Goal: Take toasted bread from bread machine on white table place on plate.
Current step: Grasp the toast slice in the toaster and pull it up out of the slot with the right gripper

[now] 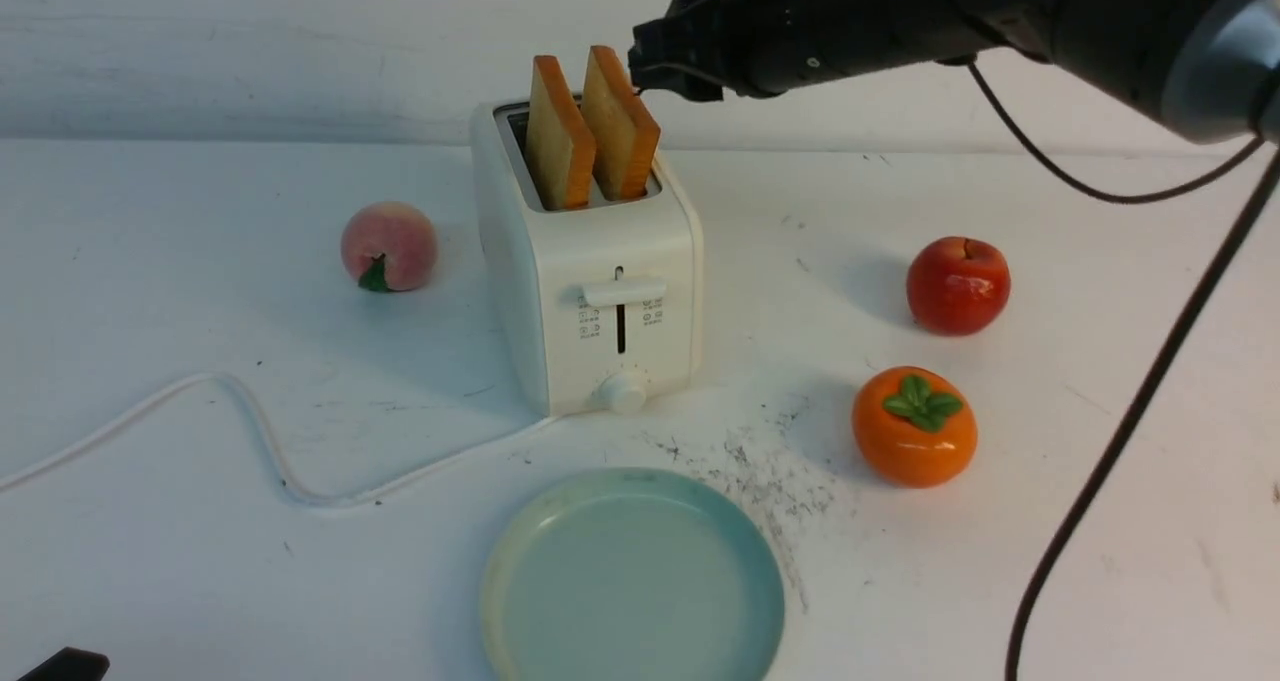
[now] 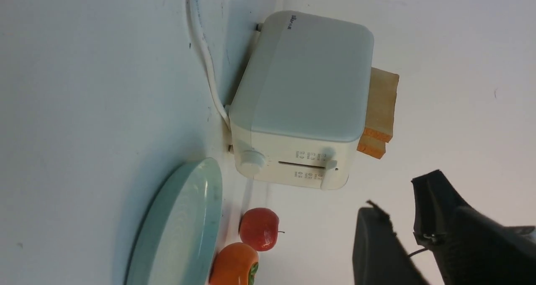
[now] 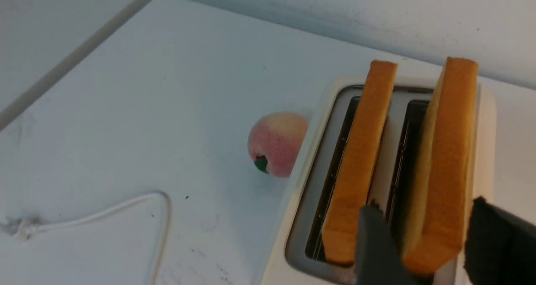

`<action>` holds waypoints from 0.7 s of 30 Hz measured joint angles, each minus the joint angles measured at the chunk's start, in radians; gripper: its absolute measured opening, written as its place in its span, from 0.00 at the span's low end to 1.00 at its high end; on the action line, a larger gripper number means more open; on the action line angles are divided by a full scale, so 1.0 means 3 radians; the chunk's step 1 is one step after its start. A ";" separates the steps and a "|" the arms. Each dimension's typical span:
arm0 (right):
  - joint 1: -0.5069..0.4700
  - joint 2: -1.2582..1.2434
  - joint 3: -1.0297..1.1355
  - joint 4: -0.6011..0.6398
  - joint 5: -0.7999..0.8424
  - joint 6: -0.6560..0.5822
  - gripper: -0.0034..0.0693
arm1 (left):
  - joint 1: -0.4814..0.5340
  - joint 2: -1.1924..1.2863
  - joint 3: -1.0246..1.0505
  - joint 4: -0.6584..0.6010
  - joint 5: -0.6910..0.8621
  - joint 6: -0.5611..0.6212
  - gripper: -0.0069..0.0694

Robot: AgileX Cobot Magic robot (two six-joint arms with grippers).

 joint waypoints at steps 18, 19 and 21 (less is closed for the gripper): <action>0.0000 0.0477 0.0000 0.0089 -0.0459 -0.0014 0.76 | 0.0000 0.0000 0.0000 0.0059 0.0002 0.0000 0.40; 0.0000 0.0478 0.0000 0.0089 -0.0459 -0.0018 0.76 | 0.0000 0.0000 0.0000 0.0059 0.0002 0.0000 0.40; 0.0000 0.0505 0.0000 0.0089 -0.0459 -0.0024 0.74 | 0.0000 0.0000 0.0000 0.0059 0.0002 0.0000 0.40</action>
